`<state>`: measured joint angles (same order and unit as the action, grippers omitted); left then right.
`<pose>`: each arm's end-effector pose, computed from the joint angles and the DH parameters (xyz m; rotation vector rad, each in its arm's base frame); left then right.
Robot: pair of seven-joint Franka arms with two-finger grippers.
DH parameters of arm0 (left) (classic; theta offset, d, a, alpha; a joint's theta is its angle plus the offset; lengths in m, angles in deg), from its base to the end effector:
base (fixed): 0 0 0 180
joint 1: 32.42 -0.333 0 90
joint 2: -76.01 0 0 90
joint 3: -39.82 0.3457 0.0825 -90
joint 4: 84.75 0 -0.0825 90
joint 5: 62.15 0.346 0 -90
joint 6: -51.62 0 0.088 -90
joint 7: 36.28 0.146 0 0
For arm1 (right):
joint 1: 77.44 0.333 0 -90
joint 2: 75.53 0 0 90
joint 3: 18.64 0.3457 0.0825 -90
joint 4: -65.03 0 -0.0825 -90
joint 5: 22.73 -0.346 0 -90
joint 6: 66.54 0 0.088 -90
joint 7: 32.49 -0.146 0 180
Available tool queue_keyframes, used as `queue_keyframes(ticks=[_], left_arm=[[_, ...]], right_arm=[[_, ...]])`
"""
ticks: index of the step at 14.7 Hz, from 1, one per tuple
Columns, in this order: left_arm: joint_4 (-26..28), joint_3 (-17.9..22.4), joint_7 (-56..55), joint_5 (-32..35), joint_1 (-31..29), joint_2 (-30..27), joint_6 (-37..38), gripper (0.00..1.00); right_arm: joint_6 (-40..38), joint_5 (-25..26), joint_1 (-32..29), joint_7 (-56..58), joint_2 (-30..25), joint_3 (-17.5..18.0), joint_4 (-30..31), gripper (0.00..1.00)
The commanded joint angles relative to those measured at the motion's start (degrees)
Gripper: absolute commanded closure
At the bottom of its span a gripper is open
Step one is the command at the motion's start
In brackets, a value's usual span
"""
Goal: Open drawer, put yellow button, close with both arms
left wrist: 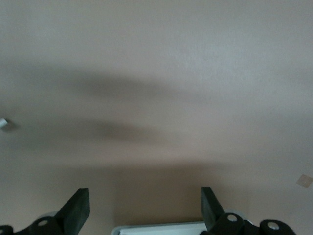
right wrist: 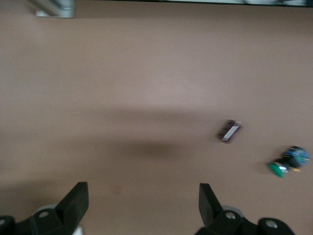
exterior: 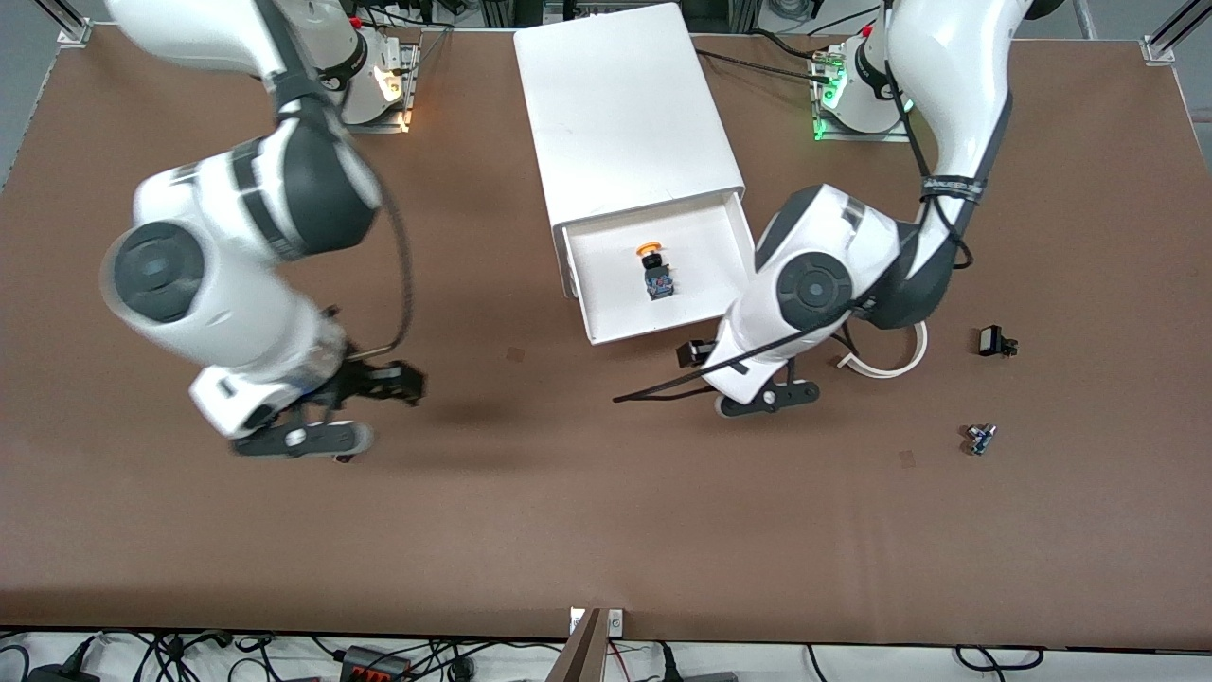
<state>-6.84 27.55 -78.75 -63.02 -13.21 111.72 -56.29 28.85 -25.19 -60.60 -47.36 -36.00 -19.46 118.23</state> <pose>0.6042 -0.3367 0.3561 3.0520 0.3540 -0.2359 0.6970 0.2100 0.4714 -3.0960 -0.0318 -0.0554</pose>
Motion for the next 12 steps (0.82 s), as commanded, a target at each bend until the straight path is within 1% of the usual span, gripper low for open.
queue_keyframes(ticks=[1,3,5,7,9,11,12], left_arm=[[2.8,-1.0,-3.1,-0.9,1.6,-1.8,-0.5,0.00],[5.2,-3.6,-5.4,-0.9,1.5,-2.7,-0.5,0.00],[7.3,-5.5,-5.6,-0.9,1.2,-4.1,-0.1,0.00],[9.5,-7.1,-5.7,-0.9,1.2,-4.8,0.5,0.00],[10.8,-8.4,-5.8,-0.9,1.1,-5.1,0.5,0.00],[11.5,-10.1,-6.7,-1.3,0.9,-5.3,1.6,0.00],[11.6,-10.6,-7.1,-1.3,0.9,-5.3,1.8,0.00]], right_arm=[[-2.1,-0.4,-4.9,2.0,-0.5,1.2,0.1,0.00],[-5.3,0.1,-6.3,4.0,-1.5,1.1,0.2,0.00],[-6.8,0.3,-8.3,4.6,-3.1,0.9,1.0,0.00],[-6.6,0.3,-11.1,5.2,-6.6,0.9,5.3,0.00],[-5.8,0.2,-14.5,8.1,-12.0,0.9,11.6,0.00],[-5.4,0.3,-16.6,12.0,-15.8,0.9,14.6,0.00],[-5.0,0.6,-17.6,12.6,-16.5,0.9,15.0,0.00]])
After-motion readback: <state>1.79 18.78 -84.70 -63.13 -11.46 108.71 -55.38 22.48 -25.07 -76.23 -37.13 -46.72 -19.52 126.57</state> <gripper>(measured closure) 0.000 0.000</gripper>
